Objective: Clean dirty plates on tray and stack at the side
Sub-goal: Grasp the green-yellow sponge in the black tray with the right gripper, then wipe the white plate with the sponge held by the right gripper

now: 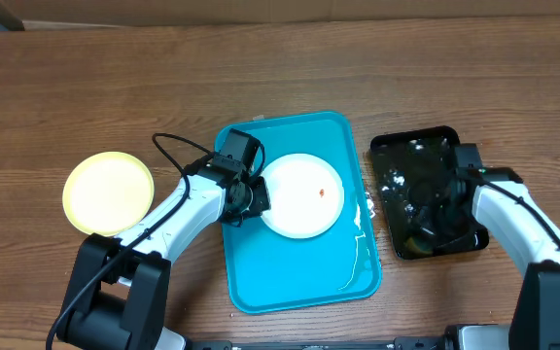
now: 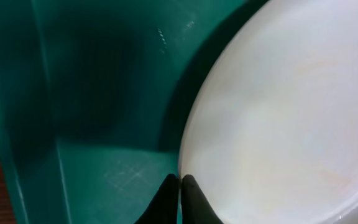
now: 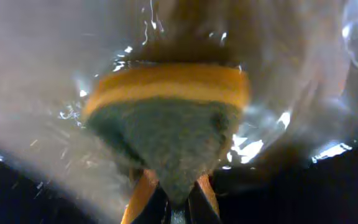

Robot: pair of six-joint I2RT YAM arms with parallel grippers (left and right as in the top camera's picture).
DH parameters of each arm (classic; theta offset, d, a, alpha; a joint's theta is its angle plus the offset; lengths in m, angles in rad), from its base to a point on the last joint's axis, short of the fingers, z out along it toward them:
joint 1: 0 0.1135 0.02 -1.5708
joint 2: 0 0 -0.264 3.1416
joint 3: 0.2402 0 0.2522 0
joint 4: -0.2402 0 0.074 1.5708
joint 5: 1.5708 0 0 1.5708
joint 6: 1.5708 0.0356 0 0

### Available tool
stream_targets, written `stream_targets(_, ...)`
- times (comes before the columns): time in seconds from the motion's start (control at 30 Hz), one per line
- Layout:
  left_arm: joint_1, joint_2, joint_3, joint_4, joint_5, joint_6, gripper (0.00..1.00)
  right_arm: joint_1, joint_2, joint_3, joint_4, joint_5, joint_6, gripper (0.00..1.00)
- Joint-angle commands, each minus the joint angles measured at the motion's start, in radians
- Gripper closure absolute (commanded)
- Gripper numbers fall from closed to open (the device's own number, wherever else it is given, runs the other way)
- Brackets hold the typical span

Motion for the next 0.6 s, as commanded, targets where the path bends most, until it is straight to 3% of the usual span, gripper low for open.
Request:
stream_targets(0.0, 0.000, 0.007, 0.019, -0.003, -0.120, -0.002, 0.96, 0.001, -0.098, 0.114, -0.042, -0.053, -0.077, 0.96)
stream_targets(0.23, 0.000, 0.012, 0.019, 0.003, -0.161, 0.160, 0.93, 0.001, -0.225, 0.202, -0.074, -0.257, -0.212, 0.96)
stream_targets(0.43, 0.000, 0.056, 0.019, 0.006, -0.131, 0.174, 0.62, 0.030, -0.242, 0.202, -0.074, -0.307, -0.227, 0.96)
stream_targets(0.47, 0.000, 0.065, 0.019, 0.006, -0.131, 0.174, 0.61, 0.041, -0.242, 0.202, -0.069, -0.291, -0.227, 0.96)
stream_targets(0.5, 0.000, 0.071, 0.019, 0.008, -0.132, 0.174, 0.69, 0.052, -0.242, 0.202, -0.059, -0.285, -0.234, 0.96)
stream_targets(0.57, 0.000, 0.083, 0.019, 0.019, -0.133, 0.174, 0.96, 0.079, -0.242, 0.202, -0.036, -0.295, -0.278, 0.96)
